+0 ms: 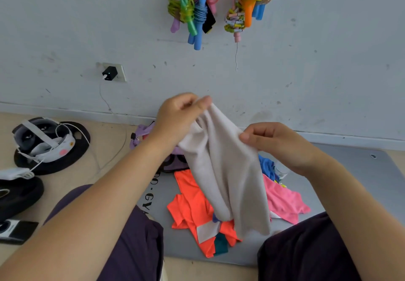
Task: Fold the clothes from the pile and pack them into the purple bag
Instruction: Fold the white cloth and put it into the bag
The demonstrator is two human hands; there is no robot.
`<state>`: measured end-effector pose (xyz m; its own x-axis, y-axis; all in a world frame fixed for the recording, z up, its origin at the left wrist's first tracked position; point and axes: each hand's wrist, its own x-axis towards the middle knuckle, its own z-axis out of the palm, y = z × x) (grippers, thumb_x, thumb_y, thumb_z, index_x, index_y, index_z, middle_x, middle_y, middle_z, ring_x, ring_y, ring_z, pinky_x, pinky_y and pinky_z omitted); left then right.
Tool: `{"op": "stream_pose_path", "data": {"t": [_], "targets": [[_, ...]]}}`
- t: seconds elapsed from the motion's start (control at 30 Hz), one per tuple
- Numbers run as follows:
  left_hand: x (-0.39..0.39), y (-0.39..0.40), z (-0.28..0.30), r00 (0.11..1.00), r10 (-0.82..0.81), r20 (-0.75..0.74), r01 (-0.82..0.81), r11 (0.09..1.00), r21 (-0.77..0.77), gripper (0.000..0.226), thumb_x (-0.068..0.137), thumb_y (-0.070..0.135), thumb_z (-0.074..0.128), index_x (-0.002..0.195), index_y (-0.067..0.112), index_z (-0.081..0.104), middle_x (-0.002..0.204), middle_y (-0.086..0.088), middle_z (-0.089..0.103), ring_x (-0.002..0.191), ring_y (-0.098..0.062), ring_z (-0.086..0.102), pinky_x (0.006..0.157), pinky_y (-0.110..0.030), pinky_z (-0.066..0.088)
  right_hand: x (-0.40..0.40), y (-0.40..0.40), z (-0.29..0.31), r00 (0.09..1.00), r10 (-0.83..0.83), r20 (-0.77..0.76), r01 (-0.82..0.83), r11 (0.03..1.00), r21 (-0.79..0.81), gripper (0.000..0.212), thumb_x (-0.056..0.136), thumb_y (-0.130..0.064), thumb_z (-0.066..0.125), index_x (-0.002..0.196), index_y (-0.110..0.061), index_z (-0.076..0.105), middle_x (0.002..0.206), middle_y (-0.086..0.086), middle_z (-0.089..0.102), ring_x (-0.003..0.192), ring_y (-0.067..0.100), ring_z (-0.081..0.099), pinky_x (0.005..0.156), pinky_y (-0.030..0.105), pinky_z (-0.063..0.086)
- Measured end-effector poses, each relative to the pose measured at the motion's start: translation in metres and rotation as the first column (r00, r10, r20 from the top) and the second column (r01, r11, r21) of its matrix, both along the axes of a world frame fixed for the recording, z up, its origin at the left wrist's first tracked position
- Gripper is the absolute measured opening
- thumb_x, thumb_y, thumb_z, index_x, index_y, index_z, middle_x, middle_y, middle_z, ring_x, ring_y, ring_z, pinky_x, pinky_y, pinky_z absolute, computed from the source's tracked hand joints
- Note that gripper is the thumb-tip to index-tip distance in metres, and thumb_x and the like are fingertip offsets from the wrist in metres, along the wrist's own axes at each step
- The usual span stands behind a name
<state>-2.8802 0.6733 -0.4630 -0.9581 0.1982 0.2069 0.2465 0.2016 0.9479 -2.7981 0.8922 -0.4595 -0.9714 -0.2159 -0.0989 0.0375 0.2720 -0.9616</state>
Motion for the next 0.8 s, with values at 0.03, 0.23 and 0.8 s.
{"op": "stream_pose_path", "data": {"t": [0.03, 0.23, 0.8], "targets": [[-0.004, -0.003, 0.000, 0.997, 0.075, 0.004, -0.075, 0.997, 0.012, 0.044, 0.089, 0.039, 0.068, 0.071, 0.002, 0.053, 0.065, -0.005, 0.044, 0.060, -0.011, 0.040, 0.059, -0.028, 0.030, 0.000, 0.000, 0.000, 1.000, 0.004, 0.000, -0.004, 1.000, 0.003, 0.022, 0.091, -0.026, 0.063, 0.080, -0.008, 0.069, 0.077, -0.001, 0.068, 0.076, 0.009, 0.062, 0.075, 0.014, 0.048], [0.009, 0.009, -0.006, 0.934, -0.300, 0.196, 0.323, 0.941, -0.097, 0.026, 0.083, 0.048, 0.073, 0.107, 0.039, 0.065, 0.061, 0.018, 0.060, 0.056, 0.000, 0.054, 0.058, -0.013, 0.041, 0.002, -0.009, -0.004, 1.000, 0.002, -0.018, -0.003, 0.999, -0.053, 0.022, 0.091, -0.022, 0.062, 0.087, -0.002, 0.068, 0.084, 0.009, 0.069, 0.082, 0.017, 0.063, 0.081, 0.025, 0.050], [0.006, 0.008, -0.009, 0.984, -0.118, 0.132, 0.125, 0.991, -0.047, 0.047, 0.069, 0.065, 0.068, 0.112, 0.046, 0.064, 0.085, 0.009, 0.067, 0.061, -0.007, 0.059, 0.056, -0.024, 0.049, -0.002, -0.005, -0.005, 0.999, -0.028, -0.031, 0.027, 0.998, -0.058, 0.014, 0.091, -0.017, 0.065, 0.094, -0.005, 0.070, 0.089, 0.011, 0.073, 0.083, 0.016, 0.067, 0.078, 0.025, 0.053]]}}
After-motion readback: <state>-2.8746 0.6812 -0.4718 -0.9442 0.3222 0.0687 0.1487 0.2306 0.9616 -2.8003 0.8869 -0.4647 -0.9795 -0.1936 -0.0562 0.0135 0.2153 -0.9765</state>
